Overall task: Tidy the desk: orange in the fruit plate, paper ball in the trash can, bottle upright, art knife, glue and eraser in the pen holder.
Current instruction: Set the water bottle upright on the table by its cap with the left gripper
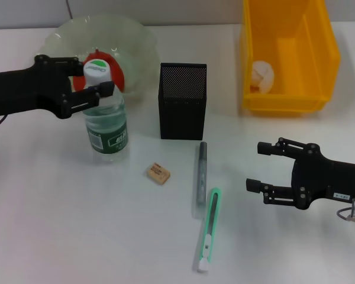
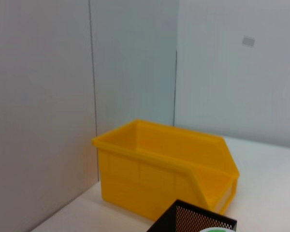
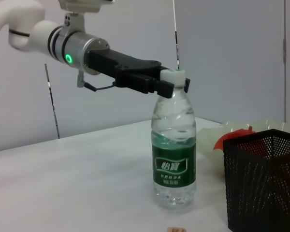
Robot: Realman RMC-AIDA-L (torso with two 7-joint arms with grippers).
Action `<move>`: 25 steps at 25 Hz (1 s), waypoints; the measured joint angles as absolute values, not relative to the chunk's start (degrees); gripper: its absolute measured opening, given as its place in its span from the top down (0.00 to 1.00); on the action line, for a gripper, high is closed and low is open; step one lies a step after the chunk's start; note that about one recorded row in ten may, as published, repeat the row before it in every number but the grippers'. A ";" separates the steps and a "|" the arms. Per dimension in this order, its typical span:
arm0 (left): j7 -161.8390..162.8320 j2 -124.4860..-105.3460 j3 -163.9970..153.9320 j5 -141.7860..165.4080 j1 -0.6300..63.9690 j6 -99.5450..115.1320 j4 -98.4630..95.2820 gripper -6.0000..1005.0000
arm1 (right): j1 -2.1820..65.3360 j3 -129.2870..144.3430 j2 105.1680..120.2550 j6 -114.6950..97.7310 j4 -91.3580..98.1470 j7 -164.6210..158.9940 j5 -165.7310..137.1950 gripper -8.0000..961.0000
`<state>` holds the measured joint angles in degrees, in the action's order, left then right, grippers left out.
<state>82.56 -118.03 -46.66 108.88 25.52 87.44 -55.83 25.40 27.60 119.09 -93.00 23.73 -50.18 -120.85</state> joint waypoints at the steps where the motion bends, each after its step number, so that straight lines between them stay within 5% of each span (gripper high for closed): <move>1: 79.62 -118.02 -42.37 107.80 25.49 89.68 -52.24 0.56 | 25.40 27.60 119.09 -93.01 23.73 -50.18 -120.85 0.17; 25: 65.07 -118.02 -21.47 106.79 22.99 92.20 -38.07 0.56 | 25.75 27.59 119.09 -93.47 23.73 -49.43 -120.85 0.17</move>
